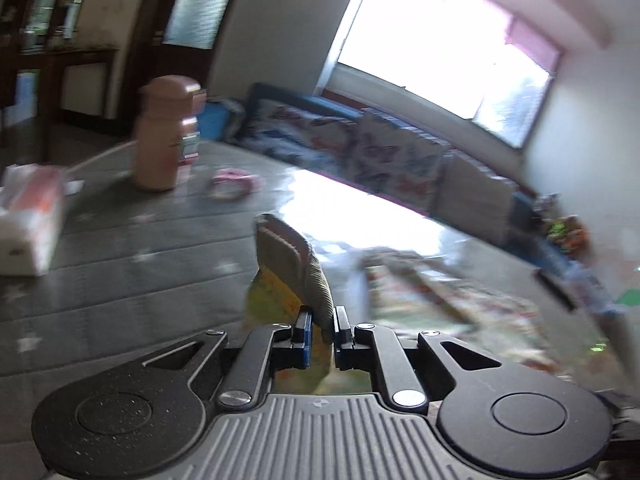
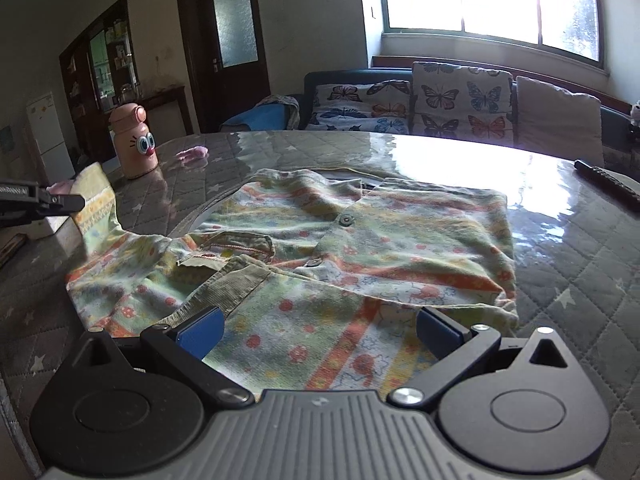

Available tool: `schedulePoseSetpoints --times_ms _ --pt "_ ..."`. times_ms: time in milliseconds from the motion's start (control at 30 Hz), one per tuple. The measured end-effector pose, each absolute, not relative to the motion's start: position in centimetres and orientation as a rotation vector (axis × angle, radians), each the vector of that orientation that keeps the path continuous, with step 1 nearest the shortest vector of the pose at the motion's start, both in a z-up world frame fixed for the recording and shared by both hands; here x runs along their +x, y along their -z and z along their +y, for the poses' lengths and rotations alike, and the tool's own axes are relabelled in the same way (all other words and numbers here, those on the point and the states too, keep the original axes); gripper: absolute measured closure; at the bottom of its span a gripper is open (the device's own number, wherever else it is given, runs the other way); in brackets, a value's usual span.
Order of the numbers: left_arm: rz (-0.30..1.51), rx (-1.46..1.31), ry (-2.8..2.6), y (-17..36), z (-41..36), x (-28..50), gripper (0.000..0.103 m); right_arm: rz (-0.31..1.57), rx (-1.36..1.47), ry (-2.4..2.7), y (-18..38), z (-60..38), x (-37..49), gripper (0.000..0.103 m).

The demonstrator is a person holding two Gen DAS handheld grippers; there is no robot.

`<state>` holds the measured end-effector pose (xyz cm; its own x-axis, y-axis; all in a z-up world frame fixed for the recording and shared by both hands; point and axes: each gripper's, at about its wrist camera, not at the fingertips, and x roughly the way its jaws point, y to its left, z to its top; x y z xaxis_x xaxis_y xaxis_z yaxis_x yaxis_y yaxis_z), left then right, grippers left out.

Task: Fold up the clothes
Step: 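Grasp the corduroy sleeve with the left gripper, lift and fold it over the body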

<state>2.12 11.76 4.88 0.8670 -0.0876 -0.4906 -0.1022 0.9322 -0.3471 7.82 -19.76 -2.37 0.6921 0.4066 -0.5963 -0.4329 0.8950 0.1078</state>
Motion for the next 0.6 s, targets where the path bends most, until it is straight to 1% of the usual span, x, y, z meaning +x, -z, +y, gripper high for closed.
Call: schedulePoseSetpoints --times_ms 267,600 --pt "0.488 -0.351 0.231 -8.4 4.4 3.8 0.092 0.635 0.01 -0.429 2.1 -22.4 7.3 0.0" --pt "0.537 -0.314 0.436 -8.7 -4.1 6.0 0.092 0.605 0.085 -0.357 1.9 -27.0 6.3 0.0"
